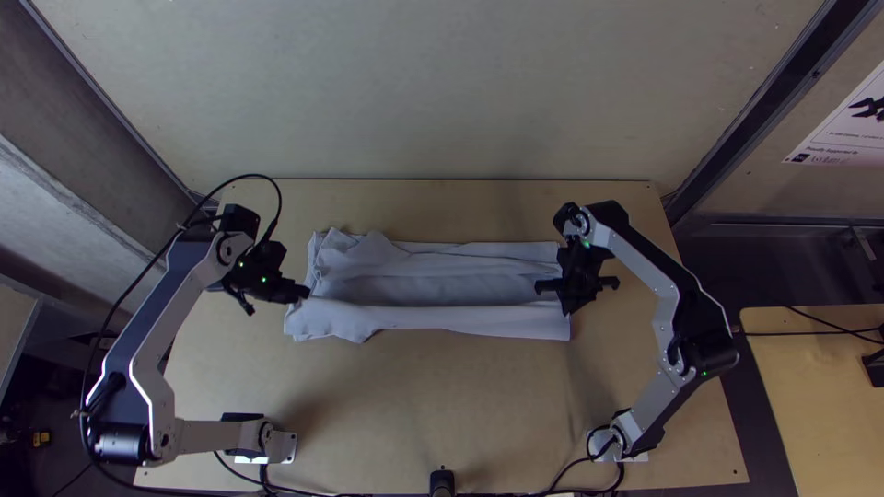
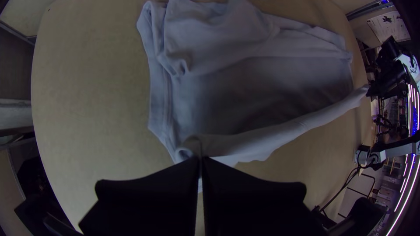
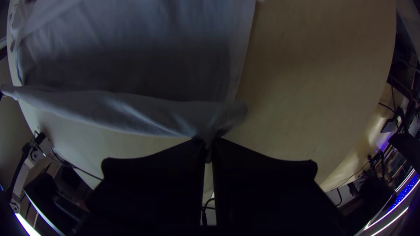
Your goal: Fold the t-shirt
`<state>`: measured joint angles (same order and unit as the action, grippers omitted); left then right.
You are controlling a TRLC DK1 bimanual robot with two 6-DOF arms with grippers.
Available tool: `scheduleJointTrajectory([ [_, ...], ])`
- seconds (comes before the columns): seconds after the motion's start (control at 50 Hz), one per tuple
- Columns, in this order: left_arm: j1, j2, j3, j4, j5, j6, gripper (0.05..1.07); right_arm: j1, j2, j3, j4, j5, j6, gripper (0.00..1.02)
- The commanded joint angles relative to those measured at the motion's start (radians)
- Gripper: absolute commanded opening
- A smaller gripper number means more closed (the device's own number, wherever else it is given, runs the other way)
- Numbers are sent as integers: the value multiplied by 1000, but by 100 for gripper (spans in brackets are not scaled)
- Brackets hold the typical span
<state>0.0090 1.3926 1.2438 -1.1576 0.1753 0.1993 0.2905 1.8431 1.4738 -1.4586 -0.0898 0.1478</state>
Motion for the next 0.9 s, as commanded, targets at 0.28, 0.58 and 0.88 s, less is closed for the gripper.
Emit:
scheduleJointTrajectory([
  [0.28,3,190,194,-1,-31,26,8,-34,192,290,-78,64,-28,2],
  [0.58,-9,301,335,-2,-36,28,8,-54,286,413,-94,74,-39,2],
  [0.88,-35,433,474,-1,-59,28,8,-70,367,523,-98,76,-44,2],
])
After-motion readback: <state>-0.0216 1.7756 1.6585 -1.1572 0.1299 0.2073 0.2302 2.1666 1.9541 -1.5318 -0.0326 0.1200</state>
